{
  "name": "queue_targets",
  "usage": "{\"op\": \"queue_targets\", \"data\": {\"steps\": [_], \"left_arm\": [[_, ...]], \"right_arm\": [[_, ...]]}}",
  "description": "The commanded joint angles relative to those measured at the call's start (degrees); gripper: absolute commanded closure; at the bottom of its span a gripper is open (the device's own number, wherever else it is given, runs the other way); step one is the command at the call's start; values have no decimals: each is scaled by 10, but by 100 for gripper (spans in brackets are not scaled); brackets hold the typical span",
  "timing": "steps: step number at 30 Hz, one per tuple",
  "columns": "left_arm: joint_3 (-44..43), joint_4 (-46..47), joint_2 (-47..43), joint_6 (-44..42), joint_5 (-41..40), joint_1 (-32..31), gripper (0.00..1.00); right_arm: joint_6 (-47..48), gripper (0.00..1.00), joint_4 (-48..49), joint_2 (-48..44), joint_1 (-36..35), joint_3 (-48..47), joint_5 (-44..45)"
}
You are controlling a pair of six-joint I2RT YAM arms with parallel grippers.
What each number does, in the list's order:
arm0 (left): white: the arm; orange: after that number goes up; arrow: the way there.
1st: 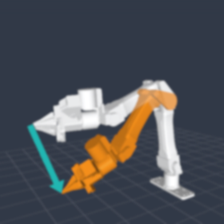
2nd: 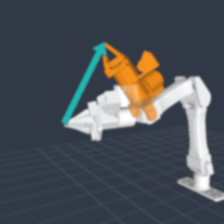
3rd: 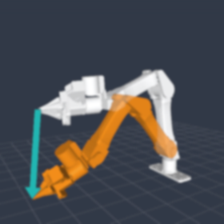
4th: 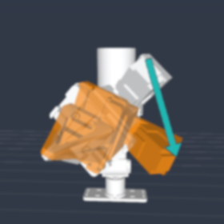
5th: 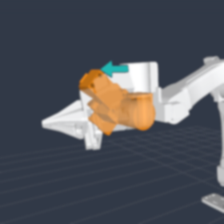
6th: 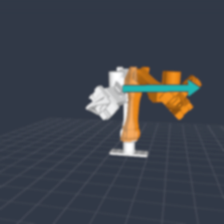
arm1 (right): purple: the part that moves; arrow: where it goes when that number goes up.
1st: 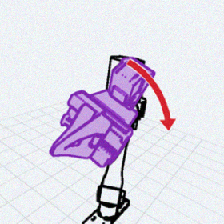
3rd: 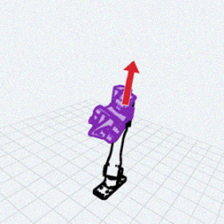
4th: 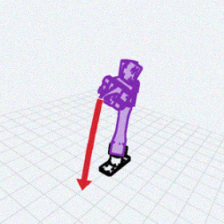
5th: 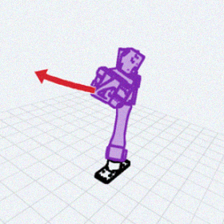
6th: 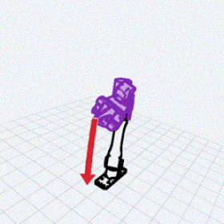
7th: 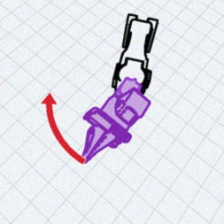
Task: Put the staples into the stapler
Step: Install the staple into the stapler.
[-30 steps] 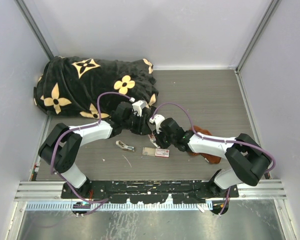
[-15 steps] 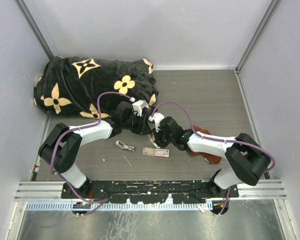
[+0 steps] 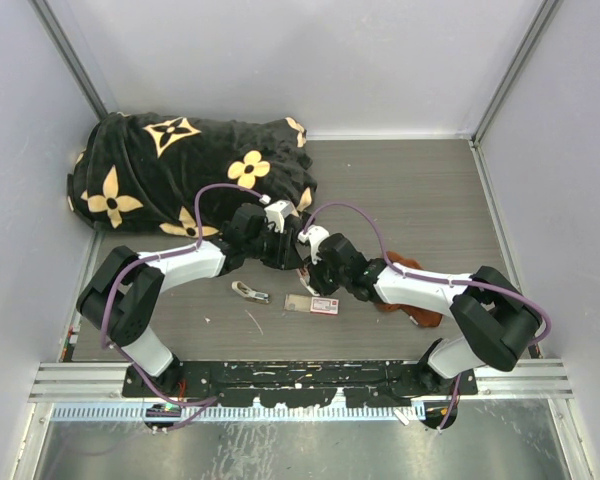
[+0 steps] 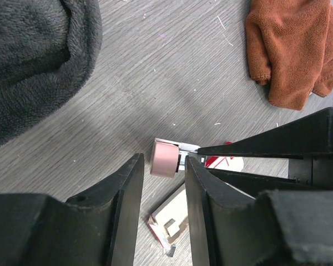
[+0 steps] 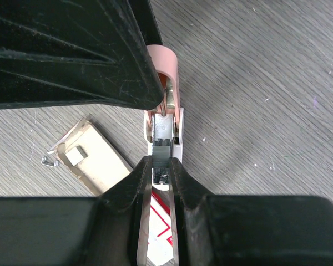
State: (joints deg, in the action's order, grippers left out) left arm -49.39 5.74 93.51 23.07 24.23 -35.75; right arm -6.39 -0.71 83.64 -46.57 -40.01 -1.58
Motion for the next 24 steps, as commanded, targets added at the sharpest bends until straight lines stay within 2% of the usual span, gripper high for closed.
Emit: {"op": "queue_targets", "data": {"steps": [1, 24], "left_arm": [[-22, 20, -6, -9, 8, -3, 64], [-22, 19, -8, -9, 8, -3, 64]], "right_arm": [[-9, 88, 12, -4, -7, -17, 6], [-7, 88, 13, 6, -16, -12, 34]]}}
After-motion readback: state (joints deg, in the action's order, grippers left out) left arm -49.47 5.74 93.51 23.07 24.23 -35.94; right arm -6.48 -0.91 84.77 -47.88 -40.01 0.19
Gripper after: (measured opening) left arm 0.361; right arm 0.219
